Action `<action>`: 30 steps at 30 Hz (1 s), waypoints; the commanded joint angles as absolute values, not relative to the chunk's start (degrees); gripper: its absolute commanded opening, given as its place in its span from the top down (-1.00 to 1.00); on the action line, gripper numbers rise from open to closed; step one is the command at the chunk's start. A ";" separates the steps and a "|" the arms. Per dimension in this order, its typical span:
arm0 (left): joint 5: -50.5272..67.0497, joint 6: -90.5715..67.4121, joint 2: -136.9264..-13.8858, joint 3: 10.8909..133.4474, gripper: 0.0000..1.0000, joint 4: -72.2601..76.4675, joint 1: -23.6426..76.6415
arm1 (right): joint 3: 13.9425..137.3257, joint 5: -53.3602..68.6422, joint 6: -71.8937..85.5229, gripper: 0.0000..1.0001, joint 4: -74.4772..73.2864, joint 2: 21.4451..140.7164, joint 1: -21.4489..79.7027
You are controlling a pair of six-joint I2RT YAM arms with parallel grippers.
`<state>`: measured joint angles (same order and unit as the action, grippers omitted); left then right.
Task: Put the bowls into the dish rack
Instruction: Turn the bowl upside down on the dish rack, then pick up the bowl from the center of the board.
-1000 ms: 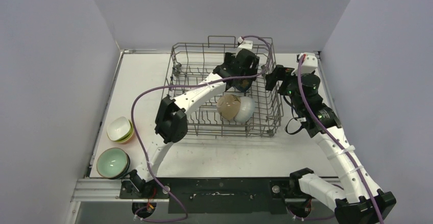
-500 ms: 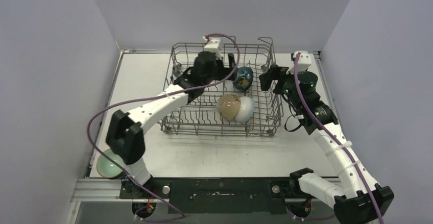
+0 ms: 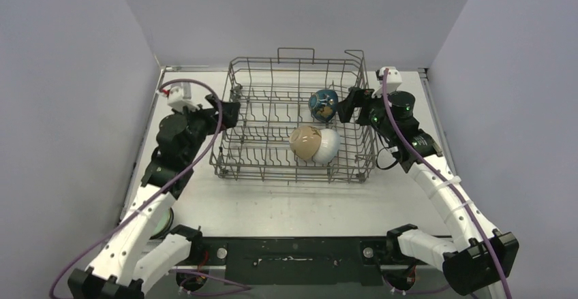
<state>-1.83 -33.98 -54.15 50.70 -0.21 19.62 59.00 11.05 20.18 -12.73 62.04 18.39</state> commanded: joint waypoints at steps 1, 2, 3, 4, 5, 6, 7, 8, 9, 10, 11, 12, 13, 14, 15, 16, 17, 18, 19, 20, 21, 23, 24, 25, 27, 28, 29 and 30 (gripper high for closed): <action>-15.59 -34.38 -43.40 45.33 -0.92 -11.39 18.22 | 58.56 13.66 20.61 -0.80 -8.49 62.78 18.30; -19.21 -36.08 -41.60 44.02 -0.92 -13.14 17.67 | 58.40 13.86 20.71 -0.80 -8.26 62.83 18.32; -22.22 -37.82 -40.43 42.80 -0.92 -15.23 16.72 | 58.22 14.05 20.93 -0.80 -8.00 62.96 18.34; -24.82 -39.53 -39.80 42.24 -0.92 -17.58 15.12 | 58.12 14.28 21.06 -0.80 -7.83 63.08 18.37; -26.90 -41.42 -39.81 42.04 -0.93 -20.24 13.82 | 58.14 14.46 21.09 -0.80 -7.79 63.24 18.37; -28.37 -42.98 -40.33 42.13 -0.93 -22.67 12.18 | 58.18 14.56 21.09 -0.80 -7.82 63.28 18.38; -28.72 -44.41 -41.37 42.33 -0.92 -24.56 10.51 | 58.13 14.59 21.06 -0.80 -7.76 63.41 18.37; -28.32 -45.61 -42.81 42.59 -0.93 -26.09 8.47 | 58.18 14.59 21.03 -0.80 -7.81 63.38 18.45; -27.36 -46.60 -44.51 42.95 -0.93 -27.31 6.32 | 58.18 14.59 20.93 -0.80 -7.83 63.37 18.48; -26.49 -48.51 -46.59 43.30 -0.93 -28.76 4.34 | 58.18 14.59 20.88 -0.80 -7.89 63.37 18.51; -25.60 -50.26 -48.71 44.15 -0.93 -30.28 2.14 | 58.18 14.63 20.88 -0.80 -7.86 63.39 18.49; -24.83 -52.01 -51.21 44.97 -0.92 -32.14 0.62 | 58.18 14.71 20.91 -0.80 -7.86 63.44 18.46; -24.45 -54.05 -53.43 45.93 -0.93 -34.42 -2.34 | 58.18 14.73 20.92 -0.80 -7.86 63.45 18.47; -24.03 -54.96 -55.34 46.71 -0.92 -36.20 -4.04 | 58.18 14.80 21.04 -0.80 -7.84 63.53 18.54; -24.20 -55.24 -57.06 46.89 -0.92 -36.70 -4.94 | 58.13 14.85 21.01 -0.80 -7.84 63.59 18.47; -24.77 -55.51 -57.87 46.74 -0.92 -36.66 -5.46 | 58.10 14.85 21.07 -0.80 -7.82 63.67 18.50; -25.87 -55.93 -58.41 46.43 -0.92 -36.65 -5.96 | 58.10 14.90 21.01 -0.80 -7.82 63.78 18.61; -26.89 -56.44 -58.78 46.08 -0.92 -36.76 -6.50 | 58.17 14.94 20.94 -0.80 -7.89 63.87 18.61; -27.96 -57.17 -59.06 45.79 -0.92 -37.15 -7.05 | 58.23 14.94 20.88 -0.80 -7.91 63.89 18.55; -28.73 -58.27 -59.34 45.65 -0.93 -37.98 -7.70 | 58.31 14.94 20.81 -0.80 -7.91 63.96 18.55; -28.73 -58.49 -59.53 45.39 -0.93 -38.08 -8.40 | 58.34 14.94 20.69 -0.80 -7.99 64.05 18.54; -28.49 -58.22 -59.87 44.68 -0.93 -37.27 -9.34 | 58.36 14.93 20.59 -0.80 -7.93 64.24 18.57; -28.36 -58.01 -60.05 44.54 -0.93 -36.85 -9.64 | 58.32 14.93 20.57 -0.80 -7.85 64.39 18.57; -28.38 -57.60 -60.26 44.36 -0.93 -36.16 -9.62 | 58.28 14.94 20.57 -0.80 -7.76 64.46 18.56; -27.75 -56.64 -60.93 43.87 -0.93 -33.97 -9.80 | 58.28 14.94 20.57 -0.80 -7.67 64.69 18.68; -26.92 -55.76 -61.45 43.62 -0.94 -32.62 -9.90 | 58.27 14.94 20.57 -0.80 -7.57 64.77 18.73; -26.33 -55.57 -62.15 43.53 -0.95 -31.85 -10.09 | 58.29 14.94 20.57 -0.80 -7.48 64.81 18.83; -25.44 -54.86 -63.00 43.51 -0.98 -30.79 -10.24 | 58.27 14.94 20.57 -0.80 -7.41 64.94 18.83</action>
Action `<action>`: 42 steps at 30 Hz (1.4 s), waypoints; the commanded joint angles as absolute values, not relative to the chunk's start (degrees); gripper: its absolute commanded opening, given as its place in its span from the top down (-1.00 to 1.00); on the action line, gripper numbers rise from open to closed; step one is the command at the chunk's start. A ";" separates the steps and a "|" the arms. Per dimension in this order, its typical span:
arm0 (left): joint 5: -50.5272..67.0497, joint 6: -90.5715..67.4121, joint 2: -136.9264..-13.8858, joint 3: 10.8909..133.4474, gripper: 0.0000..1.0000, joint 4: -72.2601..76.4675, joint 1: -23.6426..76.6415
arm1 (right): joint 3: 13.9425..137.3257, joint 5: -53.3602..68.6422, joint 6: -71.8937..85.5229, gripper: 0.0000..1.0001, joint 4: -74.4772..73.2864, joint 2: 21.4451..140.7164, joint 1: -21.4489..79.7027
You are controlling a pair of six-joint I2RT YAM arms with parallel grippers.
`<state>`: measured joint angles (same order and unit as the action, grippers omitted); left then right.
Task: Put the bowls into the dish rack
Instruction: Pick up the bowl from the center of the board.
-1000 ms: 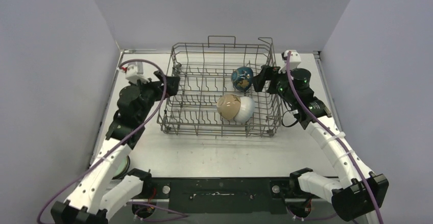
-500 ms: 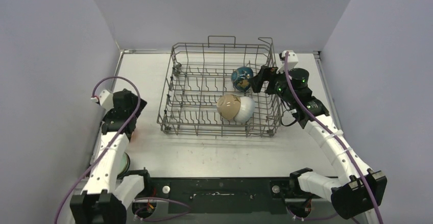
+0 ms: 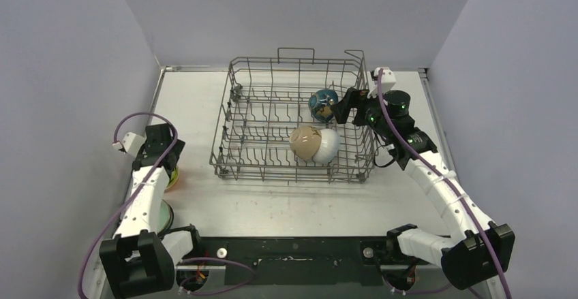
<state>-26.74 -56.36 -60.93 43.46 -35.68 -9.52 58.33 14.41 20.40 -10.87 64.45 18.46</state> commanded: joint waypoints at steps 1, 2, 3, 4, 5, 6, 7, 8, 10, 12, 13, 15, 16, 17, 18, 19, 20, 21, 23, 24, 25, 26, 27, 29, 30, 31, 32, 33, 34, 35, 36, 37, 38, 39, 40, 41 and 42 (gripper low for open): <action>-24.43 -54.02 -63.88 43.62 -0.99 -29.82 -10.33 | 58.34 14.94 20.57 -0.80 -7.39 64.95 18.89; -23.87 -53.71 -64.84 43.86 -0.90 -29.49 -10.44 | 58.36 14.94 20.57 -0.80 -7.43 64.98 18.97; -23.35 -53.58 -65.74 44.07 -0.80 -29.38 -10.46 | 58.39 14.92 20.49 -0.80 -7.47 64.96 18.92; -23.14 -53.47 -66.42 44.21 -0.73 -29.36 -10.46 | 58.48 14.77 20.44 -0.80 -7.61 64.95 18.94; -23.12 -53.44 -66.99 44.22 -0.69 -29.25 -10.46 | 58.59 14.46 20.29 -0.80 -7.83 64.95 18.97; -23.12 -53.36 -67.43 44.14 -0.64 -29.07 -10.54 | 58.70 14.18 20.14 -0.80 -8.04 64.90 18.93; -23.26 -53.35 -67.82 44.06 -0.59 -28.93 -10.55 | 58.79 13.96 20.05 -0.80 -8.20 64.87 18.94; -23.17 -53.24 -68.04 43.87 -0.55 -28.67 -10.61 | 58.80 13.85 19.96 -0.80 -8.25 64.86 18.90; -22.57 -53.16 -68.51 43.71 -0.48 -28.04 -10.72 | 58.80 13.63 19.86 -0.80 -8.26 64.86 18.97; -21.41 -53.05 -68.99 43.51 -0.36 -27.35 -10.68 | 58.80 13.54 19.86 -0.80 -8.18 64.82 19.05; -20.56 -53.13 -69.26 43.39 -0.31 -26.60 -10.72 | 58.80 13.46 19.86 -0.80 -8.13 64.86 19.00; -18.36 -52.80 -69.87 43.05 -0.21 -25.00 -10.72 | 58.95 13.29 19.73 -0.80 -8.14 64.82 19.03; -17.05 -52.48 -70.18 42.84 -0.18 -24.01 -10.72 | 59.04 13.09 19.69 -0.80 -8.17 64.79 19.00; -15.75 -52.27 -70.42 42.69 -0.12 -23.17 -10.71 | 59.17 12.87 19.62 -0.80 -8.32 64.79 19.01; -14.67 -52.28 -70.74 42.63 -0.04 -22.51 -10.72 | 59.35 12.69 19.48 -0.80 -8.41 64.78 19.01; -13.55 -52.18 -71.01 42.55 0.06 -21.72 -10.72 | 59.52 12.54 19.37 -0.80 -8.56 64.78 18.99; -12.64 -52.13 -71.21 42.50 0.14 -20.89 -10.72 | 59.60 12.36 19.30 -0.80 -8.67 64.71 18.92; -11.82 -52.05 -71.34 42.40 0.22 -20.01 -10.72 | 59.72 12.25 19.25 -0.80 -8.74 64.69 19.04; -9.45 -51.78 -71.52 42.00 0.44 -18.24 -10.72 | 59.84 12.13 19.25 -0.80 -8.79 64.62 18.99; -7.93 -51.84 -71.50 41.80 0.51 -17.19 -10.72 | 59.85 12.13 19.25 -0.80 -8.85 64.56 18.93; -6.97 -52.04 -71.46 41.50 0.55 -16.28 -10.65 | 59.81 12.05 19.25 -0.80 -8.83 64.52 18.99; -5.86 -52.25 -71.38 41.18 0.62 -15.16 -10.57 | 59.77 12.00 19.25 -0.80 -8.79 64.51 18.98; -4.49 -52.29 -71.37 40.80 0.67 -13.82 -10.55 | 59.77 11.91 19.25 -0.80 -8.79 64.43 18.92; -1.82 -52.70 -71.56 40.16 0.72 -10.90 -10.19 | 59.68 11.87 19.25 -0.80 -8.79 64.42 18.92; -0.60 -52.73 -71.74 40.01 0.75 -9.33 -9.82 | 59.68 11.88 19.25 -0.80 -8.80 64.42 18.95; -0.09 -52.88 -72.03 40.10 0.76 -8.16 -9.25 | 59.68 11.87 19.25 -0.80 -8.79 64.42 18.97; -0.01 -52.86 -72.42 40.32 0.76 -7.12 -8.11 | 59.68 11.94 19.25 -0.80 -8.79 64.38 18.91; 0.00 -52.64 -72.76 40.71 0.76 -6.23 -7.12 | 59.71 12.03 19.25 -0.80 -8.79 64.37 18.95; 0.00 -52.21 -73.20 41.30 0.76 -5.74 -6.14 | 59.68 12.04 19.24 -0.80 -8.79 64.34 18.97; -0.20 -51.53 -73.60 42.23 0.76 -5.57 -5.02 | 59.68 12.04 19.25 -0.80 -8.83 64.31 18.91; -1.01 -50.90 -73.91 43.25 0.75 -6.32 -3.87 | 59.71 12.04 19.25 -0.80 -8.92 64.27 18.94; -2.02 -50.25 -74.13 44.31 0.75 -7.16 -3.03 | 59.68 12.04 19.25 -0.80 -8.96 64.21 18.95; -3.28 -49.71 -74.25 45.30 0.76 -8.26 -2.28 | 59.68 12.04 19.25 -0.80 -8.96 64.18 18.91; -4.62 -49.45 -74.20 46.06 0.76 -9.68 -1.79 | 59.72 12.04 19.25 -0.80 -9.03 64.09 18.94; -6.20 -49.47 -74.00 46.75 0.82 -11.16 -1.50 | 59.76 12.04 19.25 -0.80 -9.12 64.01 18.90; -7.52 -49.63 -73.68 47.28 0.89 -12.71 -1.48 | 59.76 12.04 19.25 -0.80 -9.15 63.91 18.97; -8.58 -49.81 -73.12 47.70 0.91 -13.87 -1.43 | 59.81 12.04 19.25 -0.80 -9.20 63.83 18.91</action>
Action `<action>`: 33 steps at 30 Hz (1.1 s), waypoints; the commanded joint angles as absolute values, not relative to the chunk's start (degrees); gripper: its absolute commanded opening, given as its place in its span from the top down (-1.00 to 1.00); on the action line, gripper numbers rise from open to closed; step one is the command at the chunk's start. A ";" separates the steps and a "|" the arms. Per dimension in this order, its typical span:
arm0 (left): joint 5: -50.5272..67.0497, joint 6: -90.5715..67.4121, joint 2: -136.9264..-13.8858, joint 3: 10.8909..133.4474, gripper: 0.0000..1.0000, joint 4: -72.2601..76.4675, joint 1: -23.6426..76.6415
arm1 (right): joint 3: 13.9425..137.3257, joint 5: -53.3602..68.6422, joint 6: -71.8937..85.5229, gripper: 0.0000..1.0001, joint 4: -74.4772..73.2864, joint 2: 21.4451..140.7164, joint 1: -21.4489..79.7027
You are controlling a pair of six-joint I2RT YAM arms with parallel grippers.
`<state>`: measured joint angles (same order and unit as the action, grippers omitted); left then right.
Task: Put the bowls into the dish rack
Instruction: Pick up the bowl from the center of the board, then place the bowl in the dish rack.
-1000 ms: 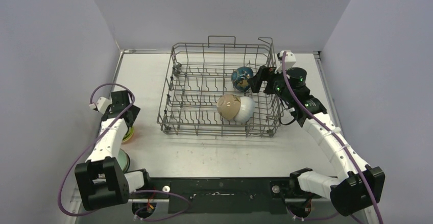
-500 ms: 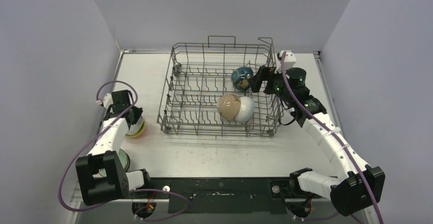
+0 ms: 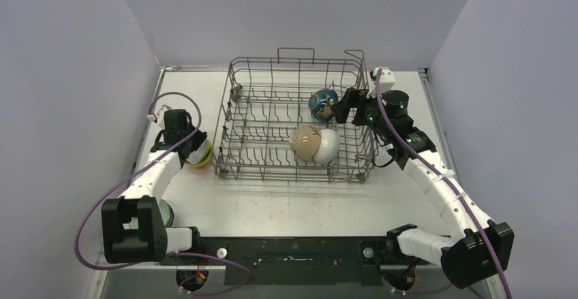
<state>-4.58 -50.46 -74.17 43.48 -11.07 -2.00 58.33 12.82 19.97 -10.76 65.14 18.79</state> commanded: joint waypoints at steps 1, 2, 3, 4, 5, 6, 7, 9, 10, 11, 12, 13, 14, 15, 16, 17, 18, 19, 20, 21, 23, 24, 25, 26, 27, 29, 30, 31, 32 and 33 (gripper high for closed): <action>-9.23 -49.79 -72.53 47.92 0.92 -14.71 -1.45 | 59.85 12.04 19.25 -0.80 -9.22 63.81 18.94; -9.69 -49.71 -71.62 48.01 0.94 -15.35 -1.41 | 59.92 12.04 19.25 -0.80 -9.33 63.81 18.90; -9.87 -49.55 -70.65 48.15 1.00 -15.84 -1.41 | 60.02 12.04 19.17 -0.80 -9.38 63.81 18.95; -9.92 -49.41 -69.27 48.09 1.00 -16.28 -1.42 | 60.09 12.04 19.16 -0.80 -9.40 63.81 18.95; -10.00 -49.33 -67.90 48.00 1.00 -16.60 -1.45 | 60.13 12.16 19.12 -0.80 -9.40 63.86 18.95; -10.20 -49.27 -66.20 47.99 1.00 -16.91 -1.47 | 60.25 12.35 19.08 -0.80 -9.40 63.94 18.92; -10.35 -49.05 -64.47 47.99 1.00 -17.14 -1.48 | 60.34 12.46 19.03 -0.80 -9.40 63.98 18.95; -10.55 -48.36 -60.94 48.70 1.00 -17.98 -1.45 | 60.54 12.62 18.99 -0.80 -9.40 64.06 18.93; -10.95 -47.89 -59.37 49.18 1.00 -18.24 -1.41 | 60.60 12.72 18.98 -0.80 -9.40 64.12 18.93; -10.87 -47.51 -57.71 49.82 1.00 -18.36 -1.41 | 60.59 12.82 19.01 -0.80 -9.33 64.14 18.90; -10.41 -47.13 -56.21 50.55 1.00 -18.26 -1.41 | 60.76 13.03 18.99 -0.80 -9.32 64.18 18.92; -9.55 -46.74 -54.82 51.19 1.00 -17.90 -1.45 | 60.83 13.27 18.98 -0.80 -9.22 64.31 19.00; -8.21 -46.40 -53.56 51.76 1.00 -16.97 -1.33 | 60.89 13.69 18.98 -0.80 -9.15 64.38 19.01; -6.56 -46.55 -52.52 52.17 1.00 -15.69 -1.25 | 60.98 14.11 18.98 -0.80 -9.06 64.46 19.02; -5.08 -46.90 -51.70 52.64 1.00 -14.13 -1.05 | 61.16 14.67 18.98 -0.80 -8.87 64.51 18.99; -4.07 -47.64 -51.02 53.21 1.00 -12.46 -0.58 | 61.17 15.52 18.94 -0.80 -8.55 64.47 19.07; -3.62 -48.56 -50.87 54.09 1.00 -11.72 0.42 | 61.03 16.97 18.90 -0.80 -7.93 64.43 19.09; -3.66 -49.72 -51.00 54.98 1.00 -11.17 2.27 | 60.80 18.09 18.96 -0.80 -7.23 64.36 19.22; -3.92 -50.73 -51.35 56.04 1.00 -10.14 4.05 | 60.43 19.25 18.98 -0.80 -6.44 64.24 19.33; -4.44 -51.02 -51.78 56.71 1.00 -8.84 6.45 | 60.13 20.16 18.92 -0.80 -5.57 64.29 19.63; -8.06 -51.65 -53.31 58.73 1.00 -8.02 12.01 | 59.87 21.53 17.96 -0.80 -4.44 64.65 21.08; -10.40 -52.20 -54.16 59.60 1.00 -7.52 14.92 | 59.78 21.38 17.36 -0.80 -3.91 64.87 22.36; -12.20 -52.91 -54.96 60.13 1.00 -6.75 17.39 | 59.72 20.91 16.61 -0.80 -3.50 64.98 23.90; -14.25 -54.78 -55.74 60.55 1.00 -5.83 20.76 | 59.64 20.30 15.86 -0.80 -3.00 65.18 25.64; -15.60 -56.49 -56.64 60.60 1.00 -4.42 23.17 | 59.72 19.05 14.96 -0.80 -2.75 65.48 27.79; -18.45 -59.99 -58.54 60.37 1.00 -1.10 27.94 | 59.41 17.25 13.86 -0.80 -1.27 66.07 31.38; -20.30 -61.95 -59.46 60.24 1.00 0.18 30.13 | 58.85 17.01 13.92 -0.80 -0.55 66.31 32.70; -21.70 -63.85 -60.29 60.09 1.00 2.21 32.40 | 58.01 17.30 14.24 -0.80 2.30 66.55 33.89; -22.75 -65.44 -61.24 59.84 1.00 3.70 34.30 | 57.21 17.42 14.62 -0.80 4.37 66.79 35.03; -23.44 -67.62 -62.18 59.59 1.00 4.98 35.76 | 56.23 17.27 14.93 -0.80 6.16 66.85 36.29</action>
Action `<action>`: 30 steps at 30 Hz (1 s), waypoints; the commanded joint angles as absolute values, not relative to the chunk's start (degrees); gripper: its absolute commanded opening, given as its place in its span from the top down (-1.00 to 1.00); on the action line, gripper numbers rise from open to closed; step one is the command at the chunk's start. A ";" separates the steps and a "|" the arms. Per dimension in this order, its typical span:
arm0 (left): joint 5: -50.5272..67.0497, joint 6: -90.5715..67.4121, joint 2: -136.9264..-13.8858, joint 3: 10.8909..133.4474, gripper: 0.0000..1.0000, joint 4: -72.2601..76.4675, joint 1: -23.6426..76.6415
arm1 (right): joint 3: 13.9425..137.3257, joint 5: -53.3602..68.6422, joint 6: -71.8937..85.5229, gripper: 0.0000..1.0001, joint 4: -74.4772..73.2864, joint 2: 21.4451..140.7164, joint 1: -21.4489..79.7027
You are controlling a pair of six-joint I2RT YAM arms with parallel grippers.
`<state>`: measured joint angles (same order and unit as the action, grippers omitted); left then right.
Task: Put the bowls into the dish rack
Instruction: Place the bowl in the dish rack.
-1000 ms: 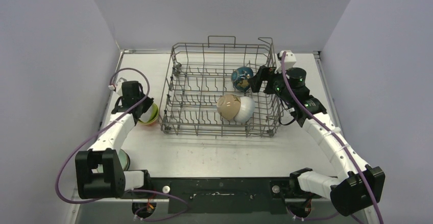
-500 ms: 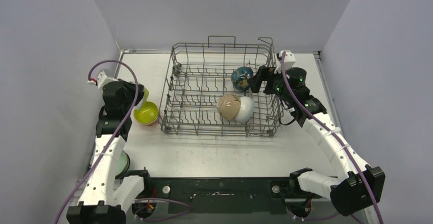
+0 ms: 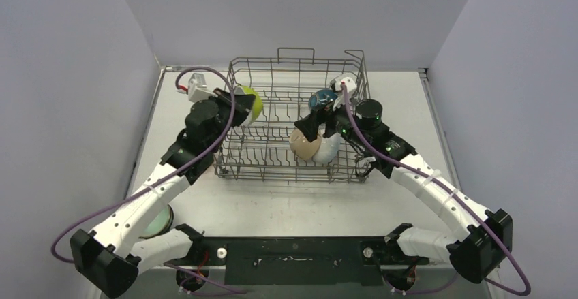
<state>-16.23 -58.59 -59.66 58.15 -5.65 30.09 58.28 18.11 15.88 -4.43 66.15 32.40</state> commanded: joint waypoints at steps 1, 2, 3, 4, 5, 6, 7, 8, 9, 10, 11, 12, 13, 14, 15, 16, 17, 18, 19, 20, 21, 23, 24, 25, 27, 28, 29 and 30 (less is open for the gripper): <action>-24.07 -69.77 -62.89 59.24 1.00 6.31 37.14 | 55.17 17.07 15.09 -0.80 8.34 66.95 37.65; -24.19 -71.83 -63.61 58.45 1.00 7.86 38.04 | 54.43 16.72 15.05 -0.80 9.97 67.16 39.78; -23.81 -74.21 -64.16 57.84 1.00 9.33 38.77 | 53.90 15.89 14.78 -0.80 11.67 67.51 41.39; -23.52 -75.25 -64.62 57.30 1.00 10.98 38.98 | 53.71 14.59 14.43 -0.80 12.59 67.91 43.32; -23.29 -75.95 -65.05 57.19 1.00 11.63 38.97 | 53.93 13.23 14.12 -0.80 12.88 68.32 44.79; -23.39 -76.08 -65.46 57.40 1.00 11.64 38.96 | 54.41 12.39 14.04 -0.80 12.79 68.83 45.72; -23.79 -76.11 -65.74 57.77 1.00 11.17 38.94 | 54.82 11.90 14.36 -0.80 12.67 69.23 46.19; -24.50 -75.64 -66.05 58.19 1.00 10.59 38.89 | 55.32 11.55 14.99 -0.80 12.55 69.47 46.30; -25.53 -75.80 -66.40 58.63 1.00 9.50 38.74 | 56.09 11.08 15.63 -0.80 12.06 69.81 46.32; -25.87 -76.77 -67.05 59.33 1.00 7.30 38.23 | 56.94 10.55 16.24 -0.80 11.26 70.17 46.32; -25.13 -77.05 -67.71 60.08 1.00 6.36 37.21 | 57.95 10.02 16.75 -0.80 10.31 70.65 46.32; -23.70 -75.96 -68.62 60.71 1.00 6.28 36.24 | 58.67 8.77 17.58 -0.79 9.54 71.09 46.27; -22.24 -75.27 -69.37 61.29 1.00 5.75 35.28 | 59.11 8.45 18.56 -0.79 9.33 71.74 46.13; -20.58 -75.68 -69.77 61.12 1.00 5.88 34.41 | 59.77 8.75 19.23 -0.79 9.09 72.69 45.66; -19.08 -74.78 -69.93 60.43 1.00 8.37 33.95 | 60.67 9.39 19.68 -0.80 8.29 73.74 45.23; -18.39 -74.08 -70.00 58.32 1.00 10.43 33.81 | 61.68 9.63 19.65 -0.80 7.28 74.71 44.96; -17.77 -74.73 -70.25 56.54 1.00 11.75 33.79 | 61.96 9.60 18.92 -0.80 6.81 74.94 44.92; -16.79 -75.61 -70.49 54.92 1.00 12.96 33.58 | 61.57 9.30 18.29 -0.80 6.88 74.74 44.91; -15.44 -76.12 -70.90 53.44 1.00 14.02 33.27 | 60.64 8.69 17.92 -0.80 7.26 74.00 44.93; -14.45 -77.29 -71.39 52.39 1.00 14.33 32.81 | 59.70 8.14 17.59 -0.80 7.56 73.14 44.96; -12.89 -79.31 -71.71 51.58 1.00 13.91 32.16 | 58.97 7.53 17.18 -0.80 7.36 72.23 45.01; -9.41 -83.36 -72.04 50.55 1.00 12.78 30.99 | 59.02 6.10 16.48 -0.80 5.44 71.63 45.03; -8.01 -85.82 -71.94 50.44 1.00 11.66 30.53 | 60.32 5.94 16.44 -0.80 3.80 72.04 45.00; -7.20 -86.73 -71.54 50.32 1.00 10.74 30.35 | 61.57 5.67 16.29 -0.80 1.96 73.09 45.11; -7.91 -87.21 -70.14 49.77 1.00 10.13 30.37 | 62.90 6.18 15.77 -0.80 0.97 74.39 45.80; -8.51 -87.16 -69.40 49.61 1.00 9.86 30.40 | 63.00 5.77 16.04 -0.80 1.34 74.82 46.45; -8.91 -87.23 -68.95 49.62 1.00 9.21 30.22 | 62.94 5.79 16.45 -0.80 2.08 75.33 46.68; -9.29 -87.27 -68.43 49.88 1.00 8.36 29.99 | 63.00 5.66 16.97 -0.80 2.65 76.03 46.97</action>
<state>-10.31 -84.05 -72.12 48.84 6.59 30.57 60.10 7.03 16.93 1.74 74.59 45.50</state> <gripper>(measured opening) 0.031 0.900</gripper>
